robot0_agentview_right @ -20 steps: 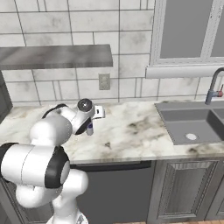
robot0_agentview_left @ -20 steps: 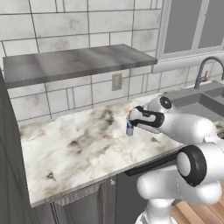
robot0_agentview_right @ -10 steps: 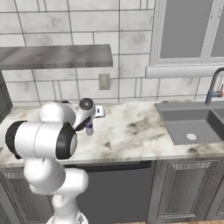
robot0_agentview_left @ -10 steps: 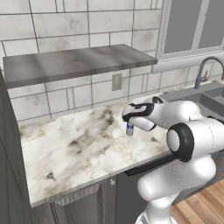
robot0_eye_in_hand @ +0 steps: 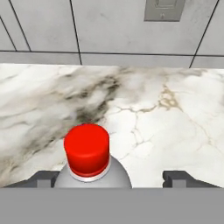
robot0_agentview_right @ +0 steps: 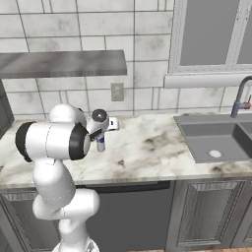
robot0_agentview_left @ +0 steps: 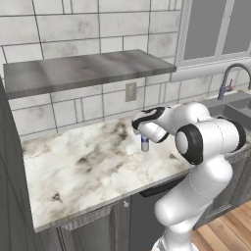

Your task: Move the drinks to the dining counter.

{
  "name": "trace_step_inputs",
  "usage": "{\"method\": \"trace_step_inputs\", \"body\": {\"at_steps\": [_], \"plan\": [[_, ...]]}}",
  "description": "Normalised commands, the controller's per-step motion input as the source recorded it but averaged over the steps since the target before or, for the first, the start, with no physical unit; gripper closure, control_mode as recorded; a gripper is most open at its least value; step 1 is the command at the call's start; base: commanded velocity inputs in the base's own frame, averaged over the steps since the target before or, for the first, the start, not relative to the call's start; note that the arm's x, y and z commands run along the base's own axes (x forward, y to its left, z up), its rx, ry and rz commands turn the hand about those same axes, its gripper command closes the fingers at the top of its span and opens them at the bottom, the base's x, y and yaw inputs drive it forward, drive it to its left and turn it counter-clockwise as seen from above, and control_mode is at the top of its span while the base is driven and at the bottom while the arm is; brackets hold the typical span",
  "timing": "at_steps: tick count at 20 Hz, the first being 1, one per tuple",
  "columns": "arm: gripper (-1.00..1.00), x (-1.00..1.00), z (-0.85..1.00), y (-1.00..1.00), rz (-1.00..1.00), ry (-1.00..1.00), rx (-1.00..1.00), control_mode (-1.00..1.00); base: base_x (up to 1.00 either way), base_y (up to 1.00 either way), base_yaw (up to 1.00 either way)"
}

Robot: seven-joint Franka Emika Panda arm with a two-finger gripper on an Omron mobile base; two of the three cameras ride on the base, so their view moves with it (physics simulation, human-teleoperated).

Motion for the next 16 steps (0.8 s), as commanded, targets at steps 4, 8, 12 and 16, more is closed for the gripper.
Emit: {"method": "trace_step_inputs", "body": {"at_steps": [4, 8, 12, 16], "plan": [[1.00, 0.12, -0.17, 0.02, 0.03, 0.01, 0.00, -1.00, 0.00, 0.00, 0.00], [1.00, -0.06, -0.03, 0.00, 0.06, 0.00, 0.00, -1.00, 0.00, 0.00, 0.00], [1.00, -0.66, 0.23, 0.00, 0.04, -0.10, 0.00, -1.00, 0.00, 0.00, 0.00], [1.00, -0.91, 0.76, -0.10, 0.03, -0.15, 0.00, -1.00, 0.00, 0.00, 0.00]]}}
